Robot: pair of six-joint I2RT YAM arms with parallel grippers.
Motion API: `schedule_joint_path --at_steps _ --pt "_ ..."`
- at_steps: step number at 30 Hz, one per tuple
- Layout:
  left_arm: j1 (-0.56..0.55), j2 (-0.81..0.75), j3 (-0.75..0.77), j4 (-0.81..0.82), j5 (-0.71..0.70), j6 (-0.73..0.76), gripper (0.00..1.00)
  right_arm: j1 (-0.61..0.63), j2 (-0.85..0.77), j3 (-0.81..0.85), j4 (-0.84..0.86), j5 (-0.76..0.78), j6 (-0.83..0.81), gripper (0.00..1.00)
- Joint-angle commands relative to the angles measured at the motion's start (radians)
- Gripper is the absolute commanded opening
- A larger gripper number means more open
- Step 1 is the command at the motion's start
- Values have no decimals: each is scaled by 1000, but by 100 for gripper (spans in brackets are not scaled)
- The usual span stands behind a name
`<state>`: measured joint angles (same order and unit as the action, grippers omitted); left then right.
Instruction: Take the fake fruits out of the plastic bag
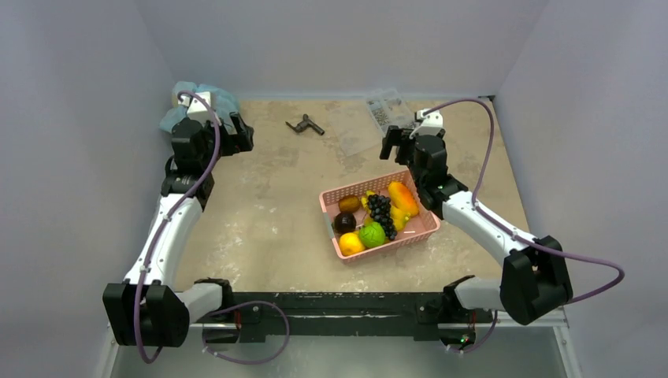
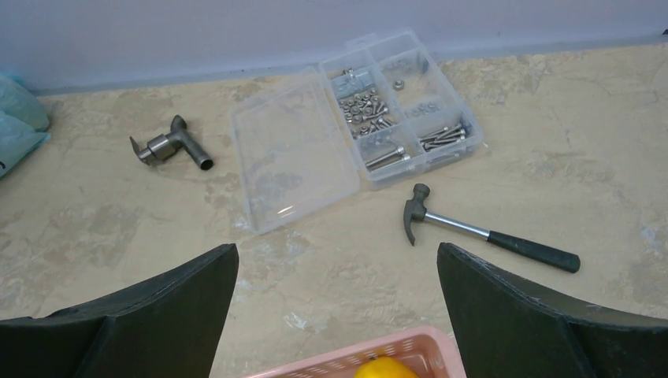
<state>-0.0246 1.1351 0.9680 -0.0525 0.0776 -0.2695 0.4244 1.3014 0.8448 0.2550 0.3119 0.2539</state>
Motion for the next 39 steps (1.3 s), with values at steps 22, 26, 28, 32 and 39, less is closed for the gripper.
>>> schedule_joint_path --at_steps 22,26,28,32,39 --pt "110 120 19 -107 -119 -175 100 7 29 126 -124 -262 -29 99" --pt "222 220 11 -49 14 -336 100 7 11 118 -124 -261 -41 99" --pt "283 268 16 -15 76 -408 98 7 1 115 -127 -259 -41 99" --pt "333 315 38 30 109 -408 97 8 16 130 -139 -280 -42 99" --pt "367 450 191 56 176 -406 94 8 62 182 -181 -301 -44 99"
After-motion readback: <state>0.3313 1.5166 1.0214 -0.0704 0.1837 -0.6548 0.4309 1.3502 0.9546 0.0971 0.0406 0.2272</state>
